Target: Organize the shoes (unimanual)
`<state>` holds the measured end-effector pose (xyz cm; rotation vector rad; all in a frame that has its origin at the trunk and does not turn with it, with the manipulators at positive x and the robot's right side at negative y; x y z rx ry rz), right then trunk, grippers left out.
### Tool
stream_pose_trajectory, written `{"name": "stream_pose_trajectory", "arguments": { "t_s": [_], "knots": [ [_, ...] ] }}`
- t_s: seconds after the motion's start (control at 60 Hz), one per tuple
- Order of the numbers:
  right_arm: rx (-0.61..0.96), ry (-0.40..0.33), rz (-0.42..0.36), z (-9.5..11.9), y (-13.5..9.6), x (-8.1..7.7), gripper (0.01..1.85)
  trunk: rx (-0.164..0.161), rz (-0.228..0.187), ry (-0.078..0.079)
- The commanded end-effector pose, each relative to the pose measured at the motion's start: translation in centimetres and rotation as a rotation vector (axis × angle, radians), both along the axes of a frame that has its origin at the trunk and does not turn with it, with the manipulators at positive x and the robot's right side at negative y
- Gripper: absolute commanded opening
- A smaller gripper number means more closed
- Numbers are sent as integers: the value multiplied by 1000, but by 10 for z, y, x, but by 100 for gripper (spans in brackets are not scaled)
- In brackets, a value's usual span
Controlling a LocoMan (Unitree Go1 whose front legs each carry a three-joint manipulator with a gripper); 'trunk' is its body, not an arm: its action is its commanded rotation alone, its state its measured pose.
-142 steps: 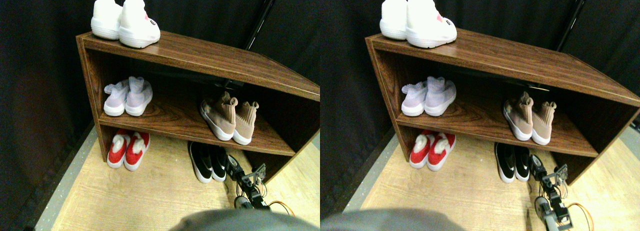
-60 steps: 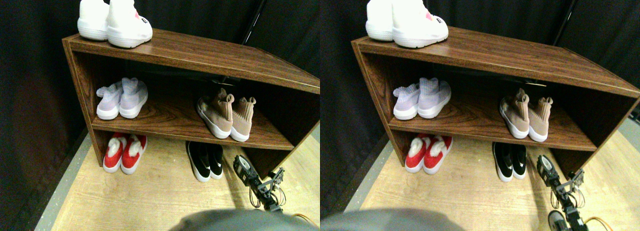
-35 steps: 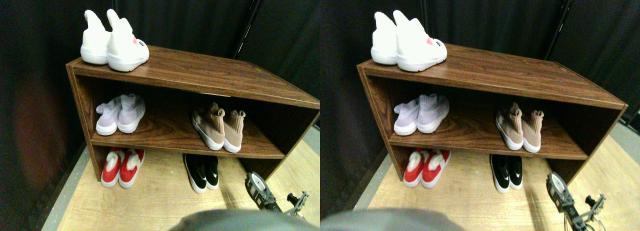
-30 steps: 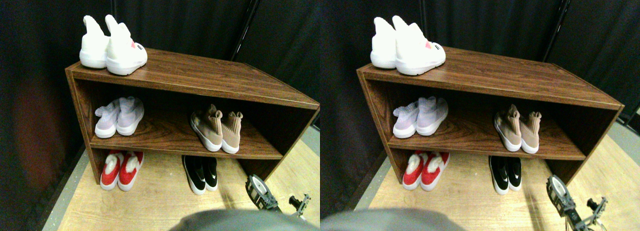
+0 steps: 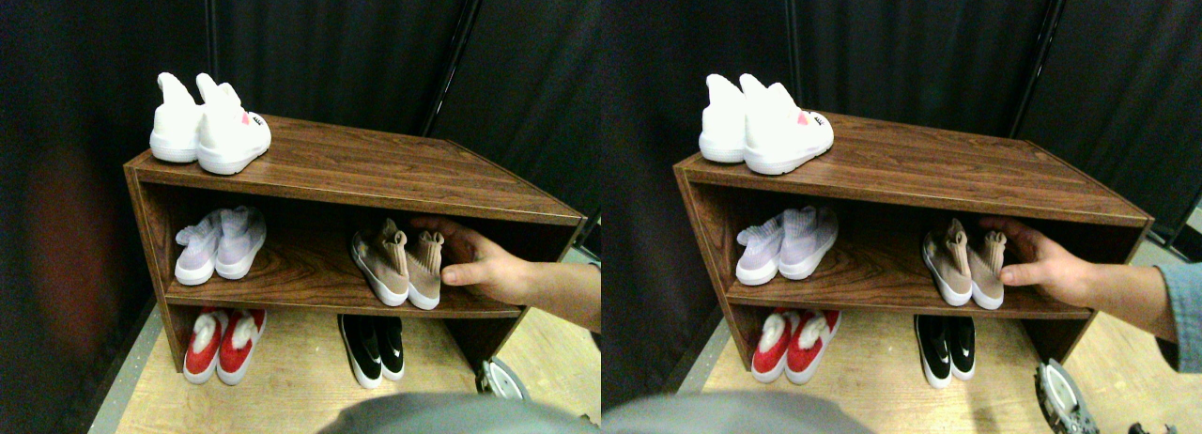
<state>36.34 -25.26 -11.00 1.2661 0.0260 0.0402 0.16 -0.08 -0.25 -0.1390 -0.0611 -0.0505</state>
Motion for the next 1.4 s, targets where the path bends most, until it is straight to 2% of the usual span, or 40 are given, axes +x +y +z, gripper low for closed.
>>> {"name": "stream_pose_trajectory", "arguments": {
  "t_s": [0.017, 0.35, 0.483, 0.833, 0.917, 1.183, 1.333, 1.35, 1.383, 1.4],
  "knots": [
    [9, -43, 6, 13, 11, -3, 6, -14, 5, -21],
    [-13, -56, 6, 20, 26, -1, 6, -34, 26, -35],
    [-28, -70, 15, 21, 28, 3, 6, -35, 30, -35],
    [-31, -64, -4, 24, 24, 5, 6, -30, 27, -24],
    [-41, -67, -8, 25, 22, 6, 6, -30, 30, -17],
    [-12, -60, -7, 25, 21, 6, 6, -31, 40, -14],
    [-9, -50, 6, 25, 22, 6, 6, -31, 41, -7],
    [-12, -50, 6, 25, 22, 6, 6, -29, 42, -1],
    [-11, -51, 7, 25, 22, 7, 6, -29, 42, -1],
    [-4, -50, 5, 25, 22, 7, 6, -25, 44, 4]
  ]
}}
